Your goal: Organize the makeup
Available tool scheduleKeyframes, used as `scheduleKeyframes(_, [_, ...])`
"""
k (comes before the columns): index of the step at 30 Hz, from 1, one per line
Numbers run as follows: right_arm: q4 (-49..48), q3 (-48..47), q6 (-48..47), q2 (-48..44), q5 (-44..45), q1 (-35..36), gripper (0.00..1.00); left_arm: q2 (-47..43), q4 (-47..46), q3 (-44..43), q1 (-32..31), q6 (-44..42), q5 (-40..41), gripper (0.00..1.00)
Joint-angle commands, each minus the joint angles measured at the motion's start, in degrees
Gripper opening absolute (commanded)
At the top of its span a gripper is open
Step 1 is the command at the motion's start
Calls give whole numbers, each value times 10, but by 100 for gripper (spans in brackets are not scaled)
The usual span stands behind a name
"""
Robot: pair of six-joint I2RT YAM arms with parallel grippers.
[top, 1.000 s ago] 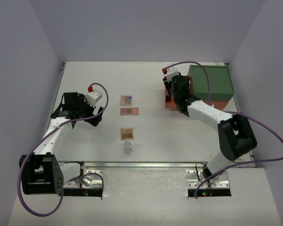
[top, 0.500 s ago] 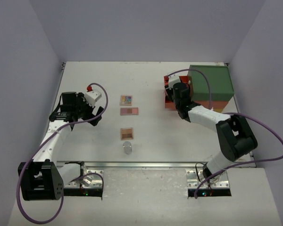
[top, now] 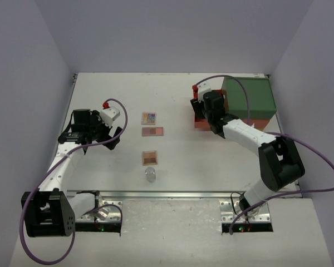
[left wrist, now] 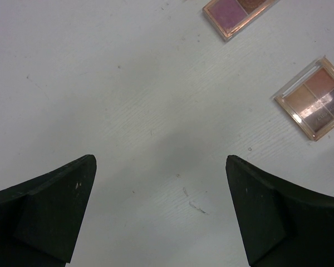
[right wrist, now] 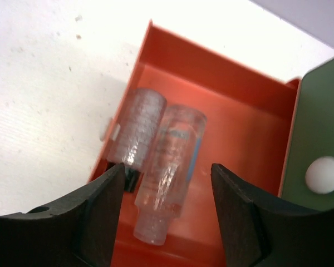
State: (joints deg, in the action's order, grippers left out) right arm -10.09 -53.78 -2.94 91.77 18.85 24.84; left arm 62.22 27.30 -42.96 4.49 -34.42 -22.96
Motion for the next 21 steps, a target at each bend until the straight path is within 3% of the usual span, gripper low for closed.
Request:
scheduleKeyframes(1, [41, -71, 5, -13, -30, -2, 64, -17, 6, -16, 7, -9, -5, 100])
scheduleKeyframes(6, [86, -109, 10, -35, -60, -2, 64, -32, 12, -15, 7, -13, 0, 100])
scheduleKeyframes(10, [149, -108, 25, -116, -168, 21, 71, -41, 18, -15, 7, -11, -2, 100])
scheduleKeyframes(15, [236, -103, 2, -180, -219, 169, 86, -51, 39, -11, 6, -9, 10, 100])
scheduleKeyframes(21, [317, -115, 27, -123, -180, 342, 95, -103, 58, 24, 6, -18, 66, 100])
